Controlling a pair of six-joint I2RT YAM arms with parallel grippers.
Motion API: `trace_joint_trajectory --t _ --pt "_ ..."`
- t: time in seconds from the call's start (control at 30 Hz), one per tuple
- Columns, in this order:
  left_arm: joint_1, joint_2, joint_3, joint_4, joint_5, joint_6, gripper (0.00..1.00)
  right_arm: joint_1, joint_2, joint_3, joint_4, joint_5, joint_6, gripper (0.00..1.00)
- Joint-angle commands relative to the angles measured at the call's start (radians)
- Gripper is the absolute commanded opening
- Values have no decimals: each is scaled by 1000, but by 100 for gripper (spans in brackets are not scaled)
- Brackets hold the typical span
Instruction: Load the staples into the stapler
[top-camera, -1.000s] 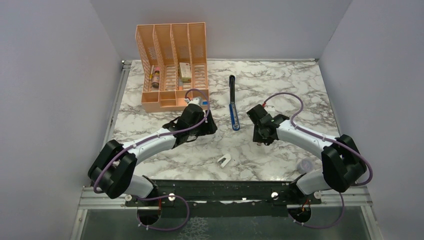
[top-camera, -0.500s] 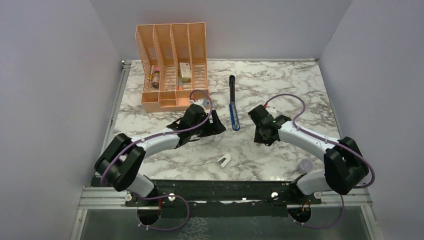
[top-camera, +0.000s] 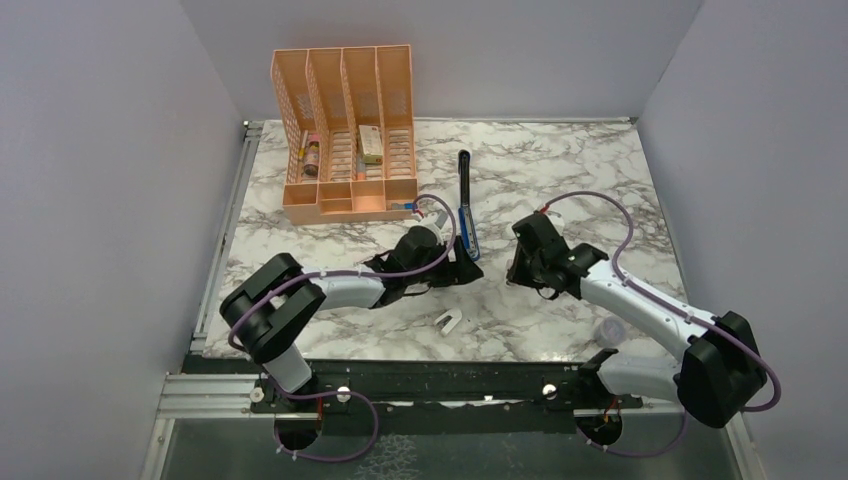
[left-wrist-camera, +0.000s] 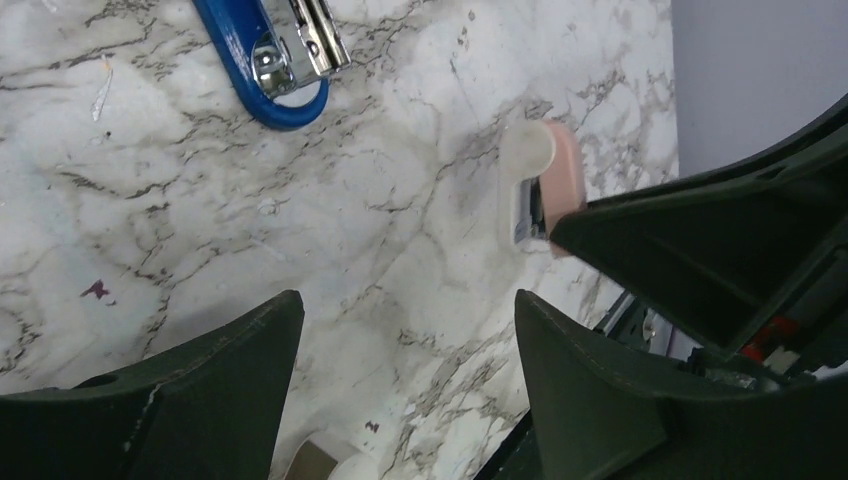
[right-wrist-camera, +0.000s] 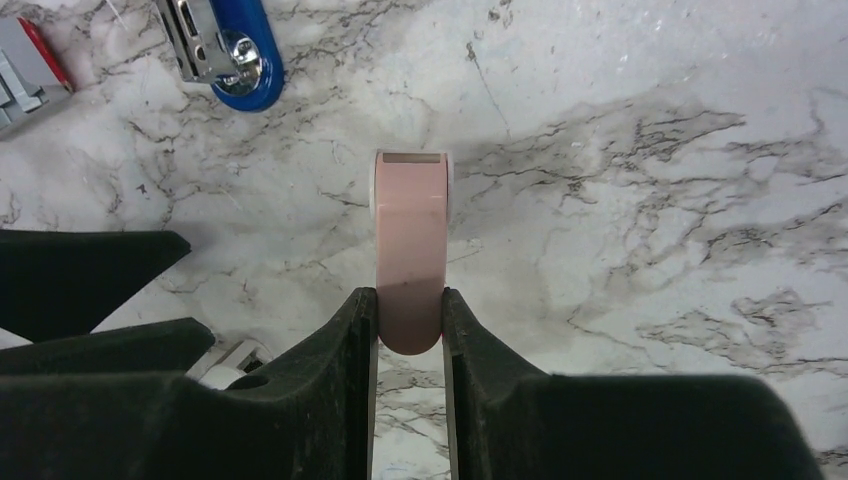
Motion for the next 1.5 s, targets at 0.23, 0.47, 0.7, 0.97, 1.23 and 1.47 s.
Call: trace_joint_trajectory --t 0.23,0.47,0.7,0.97,1.23,1.47 --pt "-105 128 -60 280 -130 -117 64 0 -60 -96 134 -207 103 13" --pt "-111 156 -80 358 -99 -116 50 -1 -53 -116 168 -250 125 13" --pt "-112 189 -90 435 -45 -130 43 -1 -35 -116 177 -287 126 13" --pt "-112 217 -102 478 -8 -136 20 -1 -25 -94 180 -287 122 13" --pt "-116 214 -130 488 -7 -86 1 -1 19 -14 91 -262 93 13" --pt "-116 220 -172 483 -29 -30 1 -33 50 72 15 -229 11 13"
